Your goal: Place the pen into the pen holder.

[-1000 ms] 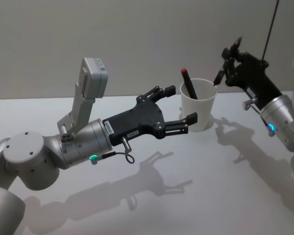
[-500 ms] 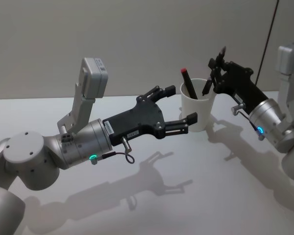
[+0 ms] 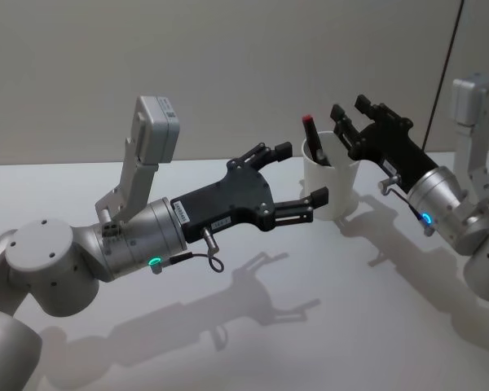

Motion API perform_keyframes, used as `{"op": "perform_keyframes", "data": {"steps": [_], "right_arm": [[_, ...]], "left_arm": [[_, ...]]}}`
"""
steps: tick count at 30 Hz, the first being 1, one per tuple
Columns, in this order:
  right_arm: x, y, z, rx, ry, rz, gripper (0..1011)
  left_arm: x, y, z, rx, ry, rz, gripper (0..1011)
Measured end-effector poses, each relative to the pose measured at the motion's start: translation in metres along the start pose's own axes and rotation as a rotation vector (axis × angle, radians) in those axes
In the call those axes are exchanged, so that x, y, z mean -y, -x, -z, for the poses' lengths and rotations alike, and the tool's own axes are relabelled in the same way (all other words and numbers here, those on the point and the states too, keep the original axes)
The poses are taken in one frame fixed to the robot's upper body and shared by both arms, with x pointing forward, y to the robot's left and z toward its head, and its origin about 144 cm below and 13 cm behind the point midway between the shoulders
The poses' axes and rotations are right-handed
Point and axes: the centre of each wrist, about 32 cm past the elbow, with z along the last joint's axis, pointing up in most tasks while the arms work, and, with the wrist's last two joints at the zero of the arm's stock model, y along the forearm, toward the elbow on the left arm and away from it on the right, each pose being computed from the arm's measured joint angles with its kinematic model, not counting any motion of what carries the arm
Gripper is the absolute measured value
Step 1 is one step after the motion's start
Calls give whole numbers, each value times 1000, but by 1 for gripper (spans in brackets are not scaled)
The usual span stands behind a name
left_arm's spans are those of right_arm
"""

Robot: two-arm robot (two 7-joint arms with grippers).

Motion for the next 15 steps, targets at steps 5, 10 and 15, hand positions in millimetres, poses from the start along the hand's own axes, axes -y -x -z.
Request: {"op": "perform_keyframes", "data": {"steps": [5, 10, 15], "right_arm": [[-1, 0, 0, -1, 3, -2, 614], [-1, 0, 1, -3, 5, -3, 773], [-1, 0, 1, -5, 3, -4, 911]], "left_arm": [[0, 0, 0, 0, 0, 0, 1001], [0, 0, 0, 0, 0, 0, 1001], [0, 0, 0, 0, 0, 0, 1001]]}}
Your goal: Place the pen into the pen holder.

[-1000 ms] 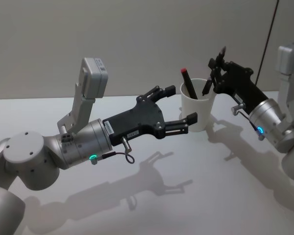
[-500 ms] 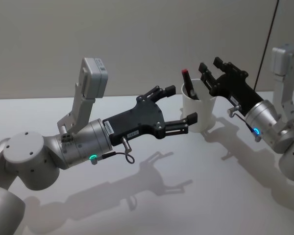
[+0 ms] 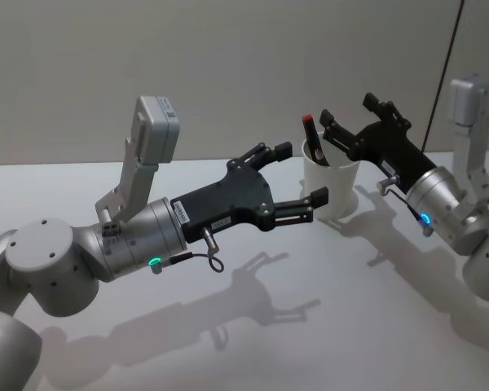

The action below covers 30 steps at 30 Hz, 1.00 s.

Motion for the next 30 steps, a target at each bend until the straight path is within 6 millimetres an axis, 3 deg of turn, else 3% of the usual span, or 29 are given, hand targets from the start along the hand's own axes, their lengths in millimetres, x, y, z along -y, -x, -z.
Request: {"op": "perform_keyframes", "data": {"steps": [4, 18, 30], "right_arm": [[2, 0, -2, -8, -11, 1, 1001], [19, 1, -17, -43, -78, 31, 1001], [28, 4, -16, -36, -58, 48, 1002]], "left_arm": [[0, 0, 0, 0, 0, 0, 1001], [0, 0, 0, 0, 0, 0, 1001], [0, 3, 2, 8, -11, -37, 1001]]}}
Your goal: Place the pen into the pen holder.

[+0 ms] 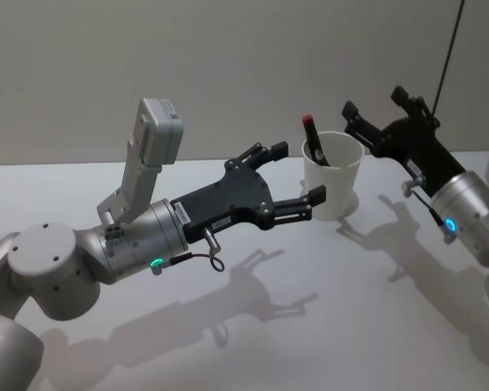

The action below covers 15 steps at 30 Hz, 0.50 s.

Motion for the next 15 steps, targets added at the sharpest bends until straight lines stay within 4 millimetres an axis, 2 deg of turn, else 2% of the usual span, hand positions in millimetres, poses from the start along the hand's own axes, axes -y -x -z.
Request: {"op": "perform_keyframes", "data": {"steps": [15], "right_arm": [[39, 14, -3, 45, 83, 70, 1002]], "left_arm": [[2, 15, 7, 45, -46, -171, 1001]]}}
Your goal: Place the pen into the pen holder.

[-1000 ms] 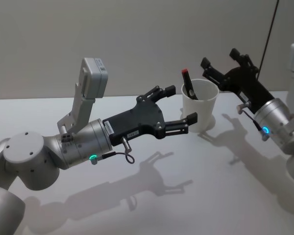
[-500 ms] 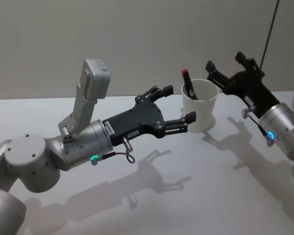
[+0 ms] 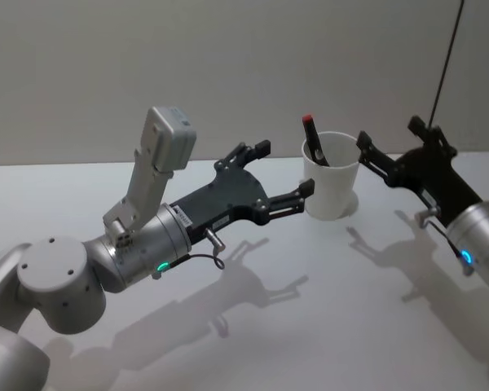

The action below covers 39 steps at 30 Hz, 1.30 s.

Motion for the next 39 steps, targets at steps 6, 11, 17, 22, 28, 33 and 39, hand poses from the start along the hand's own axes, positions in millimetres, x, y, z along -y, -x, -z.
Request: {"op": "perform_keyframes", "data": {"steps": [6, 11, 17, 22, 28, 33, 39], "right_arm": [[14, 5, -1, 19, 30, 25, 1002], [29, 10, -4, 38, 57, 48, 1002], [43, 16, -6, 57, 85, 72, 1002], [53, 21, -9, 73, 104, 88, 1001], [57, 23, -10, 80, 114, 95, 1002], [57, 23, -10, 80, 114, 96, 1002], [57, 23, -10, 80, 114, 95, 1002]], "left_arm": [[0, 6, 2, 19, -14, -63, 1001], [0, 11, 4, 38, -26, -125, 1001], [0, 18, 6, 61, -38, -195, 1001], [-1, 23, 8, 82, -46, -256, 1001], [-1, 30, 10, 105, -53, -325, 1001], [-1, 33, 11, 122, -56, -371, 1001], [-2, 39, 12, 146, -60, -435, 1001]]}}
